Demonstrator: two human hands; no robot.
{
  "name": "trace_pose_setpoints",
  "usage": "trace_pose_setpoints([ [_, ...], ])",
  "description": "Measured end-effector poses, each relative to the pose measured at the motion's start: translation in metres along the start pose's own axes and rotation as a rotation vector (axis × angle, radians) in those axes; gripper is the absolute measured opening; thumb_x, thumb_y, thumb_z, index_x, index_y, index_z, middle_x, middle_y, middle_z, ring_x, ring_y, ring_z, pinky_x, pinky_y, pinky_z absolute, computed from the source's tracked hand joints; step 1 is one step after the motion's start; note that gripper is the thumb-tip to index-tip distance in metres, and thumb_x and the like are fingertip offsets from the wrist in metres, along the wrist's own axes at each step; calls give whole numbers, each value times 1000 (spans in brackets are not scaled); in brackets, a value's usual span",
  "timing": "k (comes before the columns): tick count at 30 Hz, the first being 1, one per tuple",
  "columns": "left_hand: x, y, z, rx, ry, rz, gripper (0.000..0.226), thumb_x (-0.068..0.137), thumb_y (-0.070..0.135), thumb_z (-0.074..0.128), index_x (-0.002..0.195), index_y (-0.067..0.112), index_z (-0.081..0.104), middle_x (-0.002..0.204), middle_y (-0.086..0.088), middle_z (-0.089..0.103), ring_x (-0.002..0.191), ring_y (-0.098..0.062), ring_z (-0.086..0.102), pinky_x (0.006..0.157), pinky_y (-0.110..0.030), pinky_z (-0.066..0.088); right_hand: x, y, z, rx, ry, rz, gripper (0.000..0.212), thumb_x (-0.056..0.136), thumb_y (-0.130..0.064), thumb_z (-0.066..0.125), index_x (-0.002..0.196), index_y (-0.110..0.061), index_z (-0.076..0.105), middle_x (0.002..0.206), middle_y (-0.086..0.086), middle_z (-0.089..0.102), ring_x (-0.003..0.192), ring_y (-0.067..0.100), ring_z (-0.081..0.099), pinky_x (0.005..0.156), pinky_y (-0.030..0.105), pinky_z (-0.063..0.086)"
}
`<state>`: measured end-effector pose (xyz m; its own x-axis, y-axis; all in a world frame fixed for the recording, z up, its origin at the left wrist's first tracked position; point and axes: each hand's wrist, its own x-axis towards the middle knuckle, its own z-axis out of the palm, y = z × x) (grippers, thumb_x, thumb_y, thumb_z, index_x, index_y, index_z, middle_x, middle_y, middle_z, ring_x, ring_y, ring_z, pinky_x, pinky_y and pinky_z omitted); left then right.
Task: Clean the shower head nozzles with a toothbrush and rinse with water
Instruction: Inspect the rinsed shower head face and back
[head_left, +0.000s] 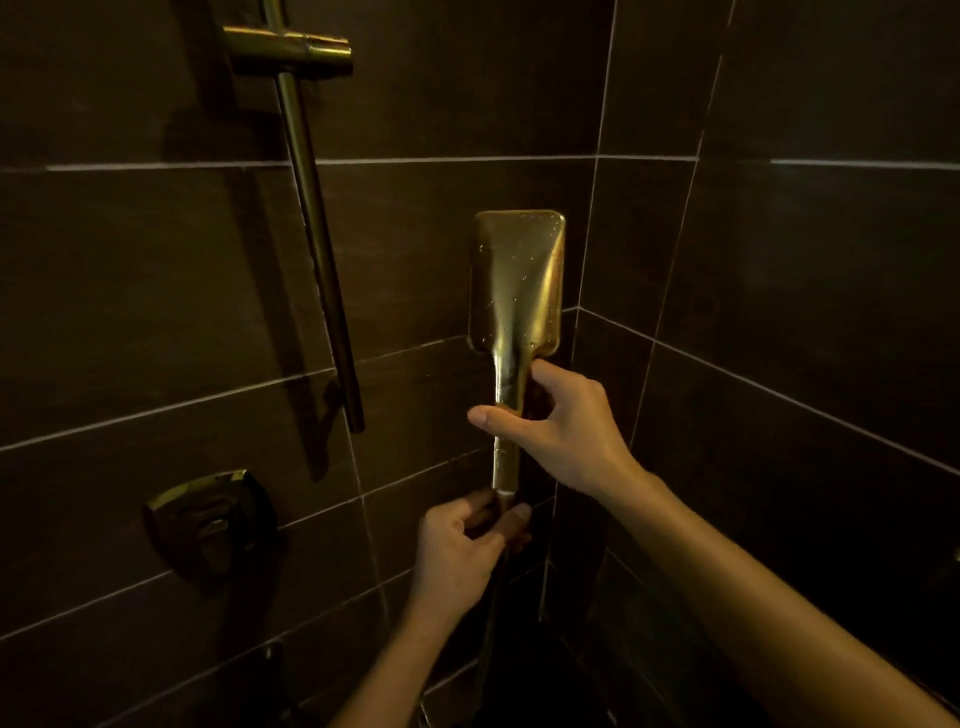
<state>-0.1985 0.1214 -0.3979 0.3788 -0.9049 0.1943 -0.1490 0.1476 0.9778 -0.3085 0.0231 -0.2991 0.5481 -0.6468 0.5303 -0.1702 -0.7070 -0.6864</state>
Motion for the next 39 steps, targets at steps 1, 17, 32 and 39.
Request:
trace_pose_setpoints([
  [1, 0, 0, -1, -3, -10, 4, 7, 86, 17, 73, 91, 13, 76, 83, -3, 79, 78, -12, 75, 69, -17, 56, -1, 0, -1, 17, -10, -12, 35, 82, -49, 75, 98, -19, 67, 87, 0, 70, 77, 18, 70, 66, 45, 59],
  [17, 0, 2, -5, -47, 8, -65, 17, 83, 20, 76, 97, 9, 75, 85, -2, 80, 81, -12, 76, 70, -21, 56, 4, -8, 11, 105, -99, 89, 34, 93, -17, 66, 127, -18, 60, 108, -34, 64, 95, -8, 63, 73, 16, 55],
  [32, 3, -8, -21, -33, 6, -19, 13, 86, 12, 72, 97, 4, 75, 84, -6, 79, 76, -17, 76, 68, -22, 57, 10, -3, -2, 254, -212, 135, 35, 83, -29, 79, 114, -16, 66, 99, 2, 73, 84, 14, 72, 66, 27, 54],
  [39, 3, -4, -18, -63, 27, -68, 16, 83, 14, 75, 96, 6, 74, 85, -5, 78, 78, -8, 75, 65, -12, 54, 4, -12, 12, 27, -56, -15, 30, 81, -45, 78, 103, -26, 73, 106, -9, 70, 103, 6, 65, 88, 38, 55],
])
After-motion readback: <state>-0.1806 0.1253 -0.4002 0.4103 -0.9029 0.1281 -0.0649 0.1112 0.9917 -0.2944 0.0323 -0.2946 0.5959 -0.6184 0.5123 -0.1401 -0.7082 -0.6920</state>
